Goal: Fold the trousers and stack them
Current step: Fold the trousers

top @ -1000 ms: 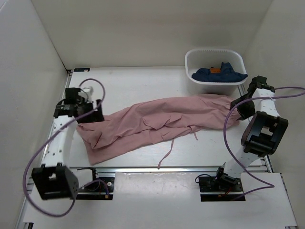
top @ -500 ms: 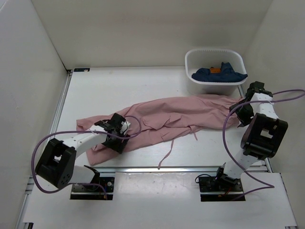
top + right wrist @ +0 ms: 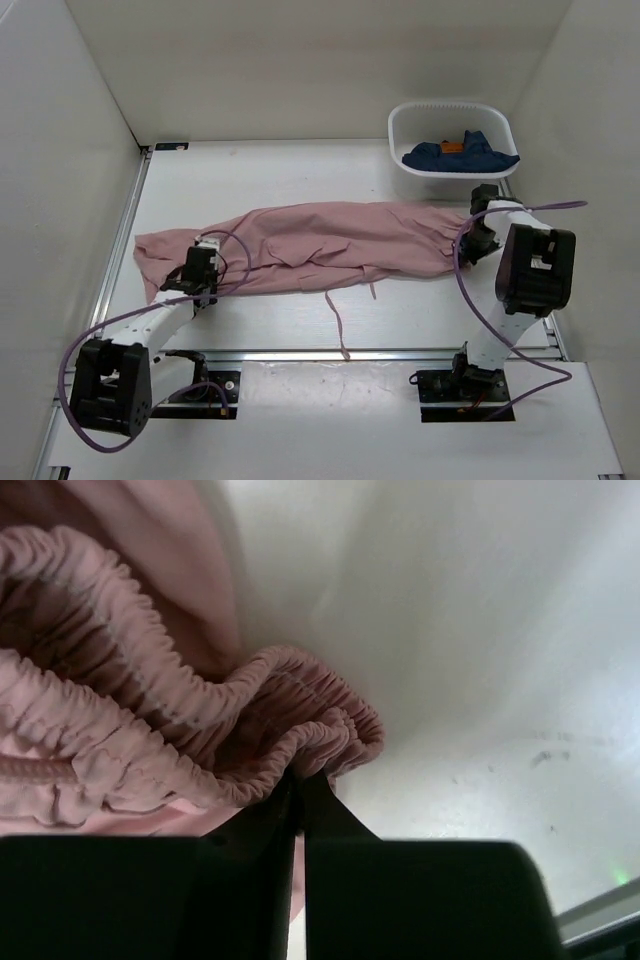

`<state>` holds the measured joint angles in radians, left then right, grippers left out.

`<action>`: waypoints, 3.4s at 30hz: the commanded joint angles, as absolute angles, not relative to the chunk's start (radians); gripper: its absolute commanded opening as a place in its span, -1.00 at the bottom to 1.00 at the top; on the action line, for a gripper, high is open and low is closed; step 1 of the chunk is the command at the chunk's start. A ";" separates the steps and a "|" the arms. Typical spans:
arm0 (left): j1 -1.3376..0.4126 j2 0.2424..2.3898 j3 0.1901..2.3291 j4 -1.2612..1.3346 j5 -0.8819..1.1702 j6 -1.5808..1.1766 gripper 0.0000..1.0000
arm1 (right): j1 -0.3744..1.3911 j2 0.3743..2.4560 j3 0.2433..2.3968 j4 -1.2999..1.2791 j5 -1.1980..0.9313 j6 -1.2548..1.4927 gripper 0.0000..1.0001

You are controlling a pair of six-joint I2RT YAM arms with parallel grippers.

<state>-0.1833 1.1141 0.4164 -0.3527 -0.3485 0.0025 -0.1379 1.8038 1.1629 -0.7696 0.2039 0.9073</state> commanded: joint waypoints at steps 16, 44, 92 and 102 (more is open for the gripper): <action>0.313 1.241 0.932 -0.813 0.220 0.000 0.72 | -0.117 1.187 0.735 -1.035 0.305 1.083 0.29; 0.371 1.718 1.192 -0.634 -0.023 0.000 0.30 | -0.117 1.365 0.663 -0.894 0.356 0.997 -0.03; 0.529 1.583 1.283 -0.968 -0.015 0.000 -0.72 | -0.236 1.683 1.278 -0.933 0.331 0.968 -1.00; 0.647 1.606 1.485 -1.075 -0.103 0.000 -0.72 | -0.265 1.741 1.387 -0.982 0.374 0.907 -1.00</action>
<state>0.6403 1.6302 1.3823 -1.0718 -0.0296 -0.0067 -0.2455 1.7569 1.3148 -0.9863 0.2771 0.9306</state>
